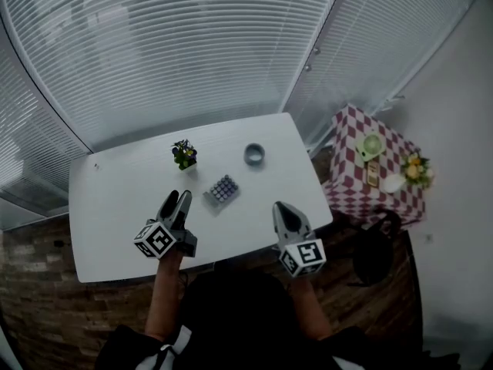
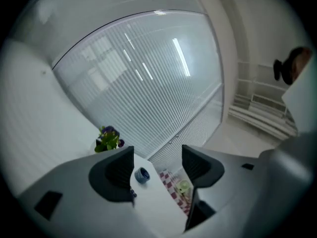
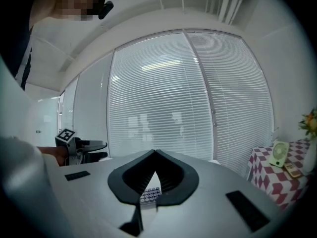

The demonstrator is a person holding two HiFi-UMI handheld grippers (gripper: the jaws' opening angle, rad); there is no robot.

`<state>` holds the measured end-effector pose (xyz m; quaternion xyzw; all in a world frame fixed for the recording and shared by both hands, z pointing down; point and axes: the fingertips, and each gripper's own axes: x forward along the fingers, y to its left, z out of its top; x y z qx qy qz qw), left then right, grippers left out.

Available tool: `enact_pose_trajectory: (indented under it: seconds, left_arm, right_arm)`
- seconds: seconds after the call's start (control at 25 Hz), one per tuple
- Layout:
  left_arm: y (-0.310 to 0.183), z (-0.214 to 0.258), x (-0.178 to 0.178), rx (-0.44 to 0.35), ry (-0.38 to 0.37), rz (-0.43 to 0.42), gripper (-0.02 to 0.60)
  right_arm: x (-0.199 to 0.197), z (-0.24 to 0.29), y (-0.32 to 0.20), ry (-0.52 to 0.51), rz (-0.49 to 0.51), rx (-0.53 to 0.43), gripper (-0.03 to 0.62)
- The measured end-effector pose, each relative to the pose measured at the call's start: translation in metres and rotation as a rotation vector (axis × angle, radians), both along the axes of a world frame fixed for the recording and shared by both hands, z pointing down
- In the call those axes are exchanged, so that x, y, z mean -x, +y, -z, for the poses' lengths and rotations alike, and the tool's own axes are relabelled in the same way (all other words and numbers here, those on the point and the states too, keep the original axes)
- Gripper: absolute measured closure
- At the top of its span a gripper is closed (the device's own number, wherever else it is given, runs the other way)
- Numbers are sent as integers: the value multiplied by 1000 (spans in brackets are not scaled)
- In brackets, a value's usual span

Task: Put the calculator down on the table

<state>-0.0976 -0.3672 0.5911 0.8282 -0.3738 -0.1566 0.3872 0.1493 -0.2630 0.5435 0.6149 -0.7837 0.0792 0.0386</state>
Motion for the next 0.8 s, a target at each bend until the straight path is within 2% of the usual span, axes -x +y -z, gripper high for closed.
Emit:
enact_pose_trajectory:
  seconds: [0.12, 0.2, 0.28, 0.32, 0.44, 0.52, 0.68, 0.8]
  left_arm:
    - [5, 26, 4, -181, -243, -2, 299]
    - [9, 41, 3, -273, -400, -6, 299]
    - [16, 49, 1, -329, -523, -14, 299]
    - [20, 53, -2, -359, -560, -21, 299]
    - [33, 68, -14, -471, -627, -41, 301]
    - [38, 73, -16, -524, -671, -21, 300]
    - [44, 91, -14, -610, -664, 38, 301]
    - [48, 93, -15, -618, -660, 42, 301]
  right_arm:
    - [-2, 3, -1, 5, -6, -6, 588]
    - [-4, 6, -2, 8, -11, -14, 588]
    - [-7, 9, 0, 13, -22, -34, 588]
    - [-8, 11, 2, 17, -26, -45, 588]
    - [-10, 11, 1, 21, -22, -55, 588]
    - [-9, 13, -1, 31, -21, -51, 588]
    - [-8, 14, -1, 34, -21, -45, 588]
    - [-8, 10, 0, 30, -15, -42, 588]
